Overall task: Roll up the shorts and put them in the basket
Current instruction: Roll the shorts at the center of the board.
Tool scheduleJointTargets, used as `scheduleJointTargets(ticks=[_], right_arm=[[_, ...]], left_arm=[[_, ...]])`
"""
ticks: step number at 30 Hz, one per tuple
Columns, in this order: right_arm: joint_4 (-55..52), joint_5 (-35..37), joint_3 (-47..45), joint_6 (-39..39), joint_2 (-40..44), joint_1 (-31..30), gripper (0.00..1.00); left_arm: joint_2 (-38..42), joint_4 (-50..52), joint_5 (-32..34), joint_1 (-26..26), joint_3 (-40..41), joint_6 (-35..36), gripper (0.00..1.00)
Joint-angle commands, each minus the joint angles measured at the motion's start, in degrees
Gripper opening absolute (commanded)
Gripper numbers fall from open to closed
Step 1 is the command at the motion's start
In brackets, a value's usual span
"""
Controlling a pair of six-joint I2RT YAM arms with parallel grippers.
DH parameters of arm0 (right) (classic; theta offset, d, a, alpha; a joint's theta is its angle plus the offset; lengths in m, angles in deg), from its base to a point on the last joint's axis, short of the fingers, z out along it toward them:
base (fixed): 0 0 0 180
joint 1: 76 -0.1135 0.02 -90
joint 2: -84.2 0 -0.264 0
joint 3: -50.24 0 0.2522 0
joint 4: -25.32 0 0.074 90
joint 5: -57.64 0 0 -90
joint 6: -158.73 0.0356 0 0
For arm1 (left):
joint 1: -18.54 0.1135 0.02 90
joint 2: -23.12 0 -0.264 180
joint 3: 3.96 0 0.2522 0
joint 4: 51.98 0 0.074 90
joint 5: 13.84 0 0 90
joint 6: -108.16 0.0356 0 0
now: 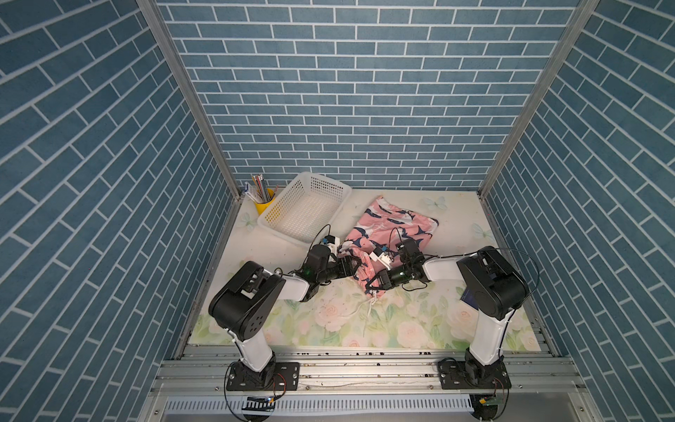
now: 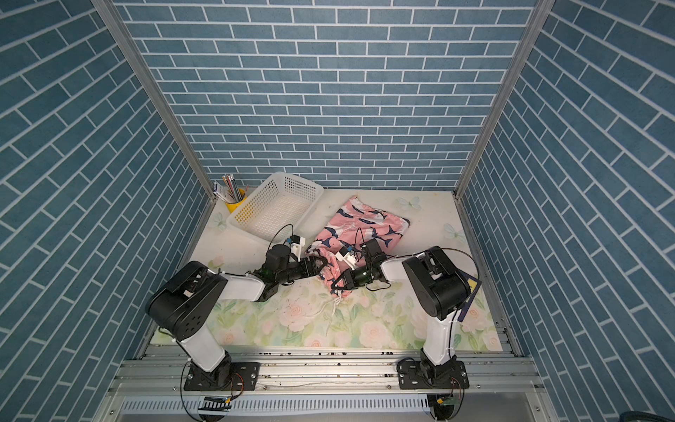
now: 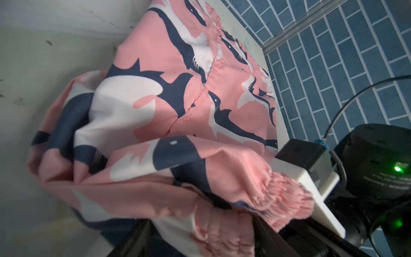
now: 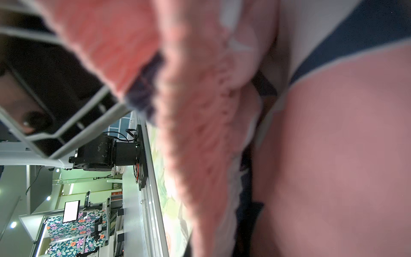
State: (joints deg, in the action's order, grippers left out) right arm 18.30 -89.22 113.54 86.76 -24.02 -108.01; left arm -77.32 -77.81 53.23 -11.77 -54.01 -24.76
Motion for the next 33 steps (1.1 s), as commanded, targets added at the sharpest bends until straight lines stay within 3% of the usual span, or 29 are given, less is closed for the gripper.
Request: scheduleJointTargets(ticks=[1, 8, 15, 19, 21, 28, 33], right_arm=[[1.25, -2.78, 0.64, 1.67, -1.01, 0.29, 0.00], [3.82, -4.56, 0.04, 4.29, -2.77, 1.30, 0.00], [8.69, -5.79, -1.20, 7.73, -2.52, 1.84, 0.00], [9.12, -5.80, -1.64, 7.73, -2.26, 1.79, 0.00], [9.26, -5.81, -1.82, 7.73, -2.08, 1.78, 0.00], [9.47, -5.72, -2.17, 7.73, -2.49, 1.78, 0.00], [9.18, -6.02, -2.25, 7.73, -2.96, 1.78, 0.00]], left_arm=[[-3.91, -0.37, 2.13, -0.23, -3.16, -1.38, 0.73], [-6.07, 7.29, 7.58, -0.15, -6.68, -3.68, 0.66], [9.34, 12.03, 11.65, -0.11, 2.85, -4.55, 0.78], [9.15, 14.15, 8.81, -0.19, 3.80, -6.09, 0.89], [7.21, 11.55, 6.56, -0.13, 4.31, -8.24, 0.91], [-1.31, -12.45, 2.05, -0.41, 8.76, -17.90, 0.92], [-6.84, -14.29, 1.12, -0.37, 2.38, -17.68, 0.94]])
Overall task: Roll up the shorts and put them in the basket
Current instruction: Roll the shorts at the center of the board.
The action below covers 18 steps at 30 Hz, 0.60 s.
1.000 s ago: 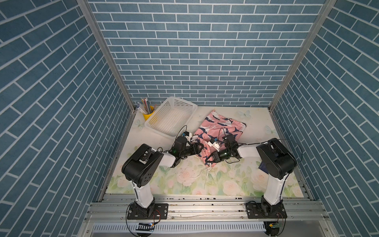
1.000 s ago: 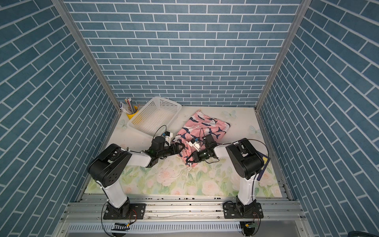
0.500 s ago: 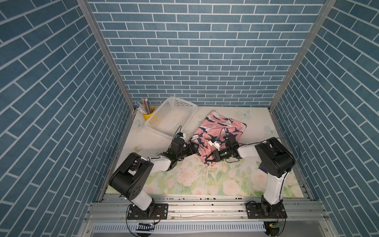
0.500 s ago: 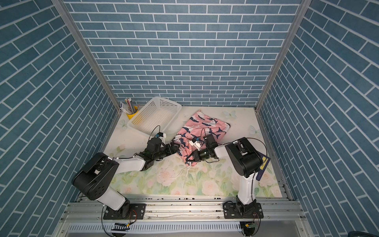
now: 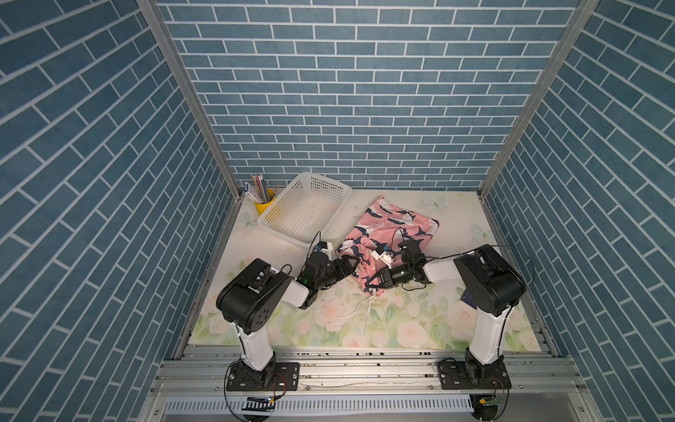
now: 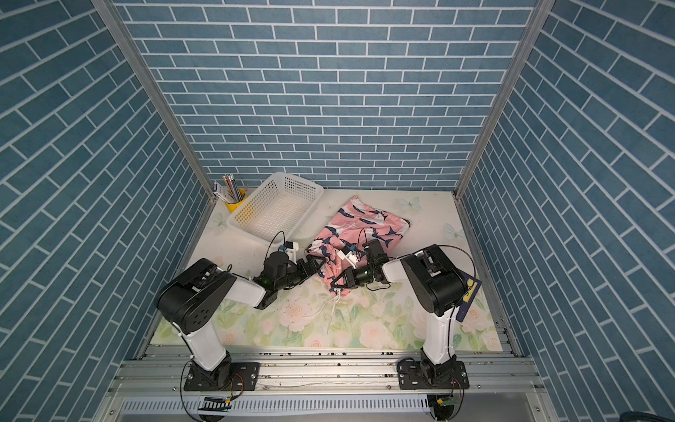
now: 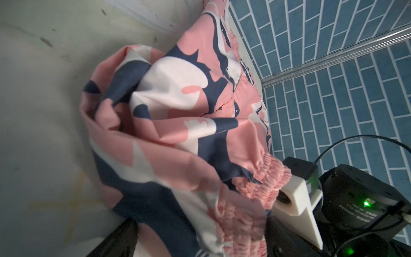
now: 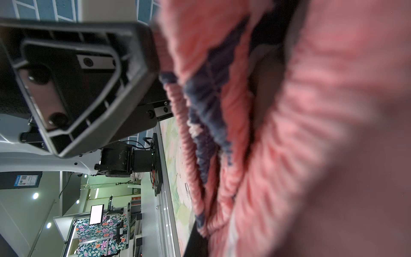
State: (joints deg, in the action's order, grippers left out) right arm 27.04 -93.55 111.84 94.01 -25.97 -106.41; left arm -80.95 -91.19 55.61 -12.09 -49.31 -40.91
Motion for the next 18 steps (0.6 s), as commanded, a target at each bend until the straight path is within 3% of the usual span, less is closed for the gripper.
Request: scheduleJointTargets(ticks=[1, 5, 9, 13, 18], right_arm=[[0.42, -1.77, -0.50, 0.56, -1.01, 0.19, 0.00], [0.31, -2.00, -0.02, 0.65, -0.99, 0.27, 0.00], [0.20, -2.11, 0.15, 0.91, -0.84, 0.35, 0.00], [-0.28, -1.51, -0.38, 1.08, 0.25, 1.42, 0.00], [-2.56, -0.03, -0.79, 0.47, 2.76, 3.18, 0.00]], left_arm=[[-4.65, -0.10, -1.79, -0.07, -3.99, -1.12, 0.93], [-9.66, 2.36, -2.88, 0.20, -8.29, -1.08, 0.74], [-11.35, 2.72, -2.86, 0.63, -8.38, -1.83, 0.34], [-9.57, 4.46, -2.94, 1.55, -7.74, -1.50, 0.01], [-5.26, 9.84, -1.54, 1.58, -8.39, -0.11, 0.01]])
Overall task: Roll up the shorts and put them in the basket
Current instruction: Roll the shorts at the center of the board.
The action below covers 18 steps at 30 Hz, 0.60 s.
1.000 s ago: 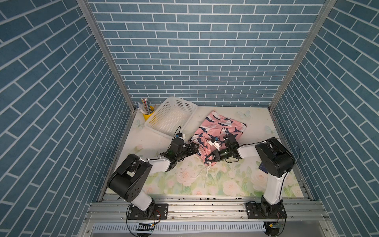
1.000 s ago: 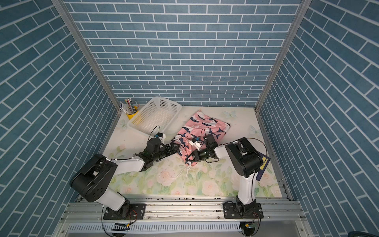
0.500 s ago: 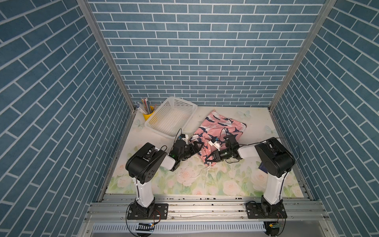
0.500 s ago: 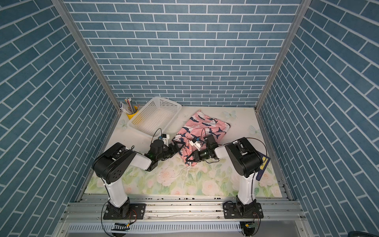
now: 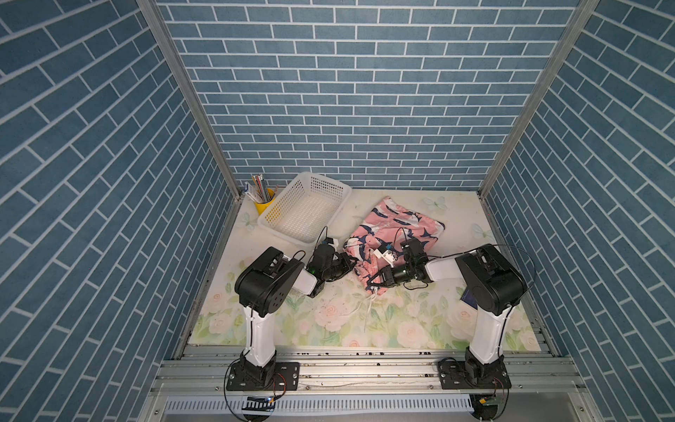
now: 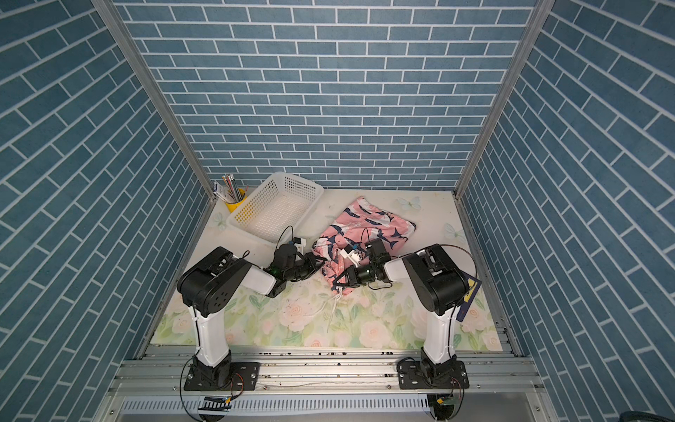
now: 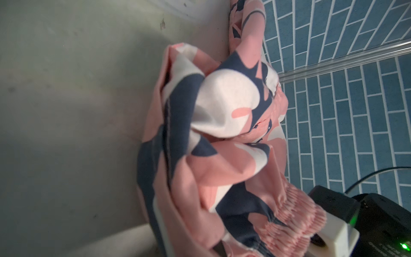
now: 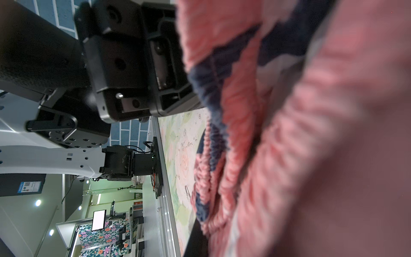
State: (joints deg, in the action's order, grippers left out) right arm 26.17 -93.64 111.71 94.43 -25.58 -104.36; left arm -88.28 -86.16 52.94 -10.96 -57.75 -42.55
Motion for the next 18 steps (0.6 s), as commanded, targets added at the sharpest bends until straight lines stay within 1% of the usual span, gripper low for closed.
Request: scheduleJointTargets(ticks=[1, 2, 3, 4, 6, 7, 8, 10, 12, 15, 16, 18], right_arm=[[-1.49, -0.24, -0.86, 0.23, 2.60, 1.20, 0.00], [-1.04, -0.29, -1.01, 0.45, 2.66, 1.20, 0.00], [0.21, -0.69, -1.35, 1.23, 2.68, 1.19, 0.00], [3.43, -1.81, -2.07, 3.50, 2.72, 1.18, 0.00], [11.66, -3.93, -4.00, 9.41, 3.23, 1.07, 0.00], [13.75, -4.19, -4.53, 11.10, 3.87, 1.11, 0.00], [14.10, -4.20, -4.55, 11.30, 4.19, 1.10, 0.00], [15.72, -5.31, -4.61, 12.35, 3.95, 1.18, 0.00], [20.73, -6.32, -5.84, 15.73, 2.68, 1.37, 0.00], [29.20, -7.23, -7.63, 22.14, -0.04, 1.81, 0.00], [31.17, -7.03, -8.03, 23.62, -0.81, 1.90, 0.00], [33.43, -6.89, -8.61, 25.11, -1.89, 1.91, 0.00]], left_arm=[[2.64, 4.71, 0.72, 0.45, -0.12, 1.55, 0.21], [2.93, 4.08, 0.15, 0.47, -0.14, 1.56, 0.43], [3.31, 3.74, -0.47, 0.47, -0.14, 1.43, 0.60], [3.88, 3.36, -0.76, 0.49, 0.24, 1.25, 0.67], [5.19, 1.91, -0.48, 0.36, 2.15, 0.86, 0.72], [6.11, 0.43, -0.30, 0.41, 3.57, 0.98, 0.74], [6.79, -0.37, -0.17, 0.34, 4.61, 1.14, 0.77], [6.80, -2.39, -0.41, 0.38, 6.11, 1.37, 0.79], [5.25, -5.81, -1.64, 0.31, 6.71, 0.96, 0.80], [3.36, -16.11, -1.90, 0.19, 9.77, -1.28, 0.81], [2.84, -19.96, -2.00, 0.18, 10.57, -2.36, 0.81], [2.63, -23.92, -2.07, 0.17, 13.50, -4.19, 0.82]])
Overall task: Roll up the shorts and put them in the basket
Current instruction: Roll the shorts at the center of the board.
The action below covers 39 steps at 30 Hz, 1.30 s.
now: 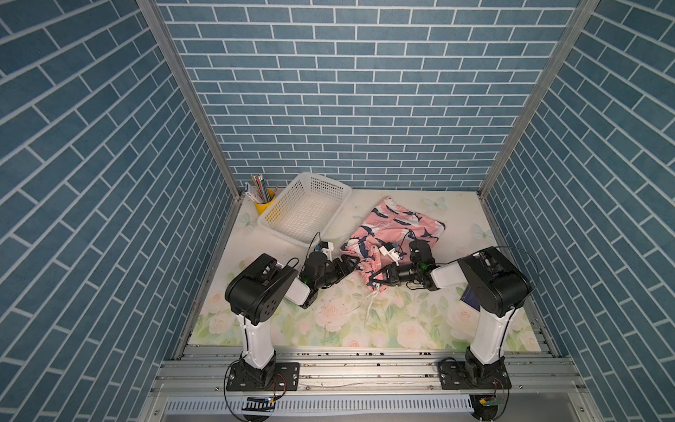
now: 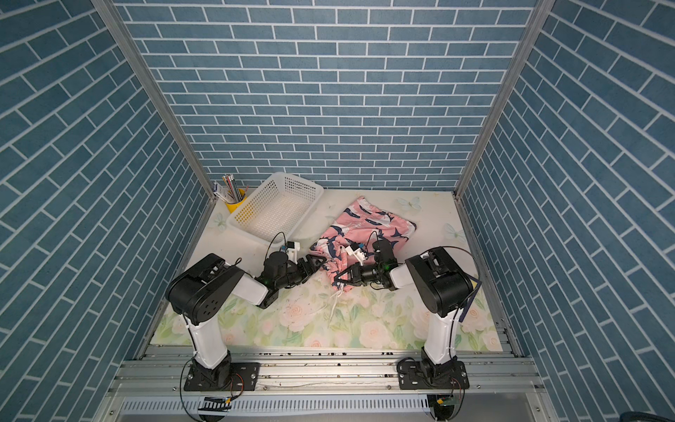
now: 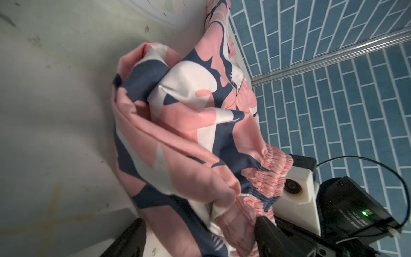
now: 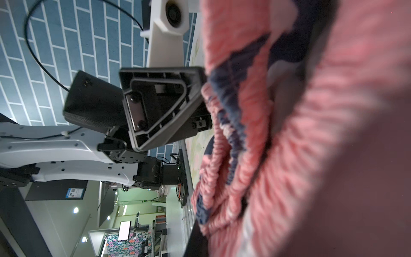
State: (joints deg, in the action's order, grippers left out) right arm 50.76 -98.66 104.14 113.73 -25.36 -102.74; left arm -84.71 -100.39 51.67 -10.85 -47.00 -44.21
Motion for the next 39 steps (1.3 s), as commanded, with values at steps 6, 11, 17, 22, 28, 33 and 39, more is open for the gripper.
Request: scheduleJointTargets(ticks=[6, 11, 17, 22, 28, 33, 39], right_arm=[[10.27, -1.37, -2.34, 6.07, -3.11, 0.95, 0.00], [10.94, -1.44, -2.15, 6.41, -3.47, 1.09, 0.00], [10.67, -1.61, -1.89, 6.18, -3.47, 1.08, 0.00], [10.24, -1.80, -2.65, 5.75, -3.77, 1.08, 0.00], [9.91, -2.42, -2.83, 5.26, -3.69, 1.17, 0.00], [9.84, -2.76, -2.87, 5.18, -4.21, 1.37, 0.00], [9.21, -2.66, -3.62, 4.97, -3.63, 1.58, 0.00]], left_arm=[[7.27, 1.15, 1.69, -0.54, 7.26, -0.72, 0.85], [9.56, 9.43, 1.68, -3.33, 4.70, 1.89, 0.95], [-3.60, -6.50, -3.82, -4.22, 0.19, -8.76, 1.00], [-8.54, -7.66, -2.30, -4.99, -7.31, -8.97, 1.00], [-12.66, 4.41, -1.85, -3.90, -15.57, -4.57, 0.90], [-16.08, 0.37, -2.77, -2.06, -16.60, -8.64, 0.59], [-14.24, 7.44, -2.67, -1.88, -20.09, -4.71, 0.10]])
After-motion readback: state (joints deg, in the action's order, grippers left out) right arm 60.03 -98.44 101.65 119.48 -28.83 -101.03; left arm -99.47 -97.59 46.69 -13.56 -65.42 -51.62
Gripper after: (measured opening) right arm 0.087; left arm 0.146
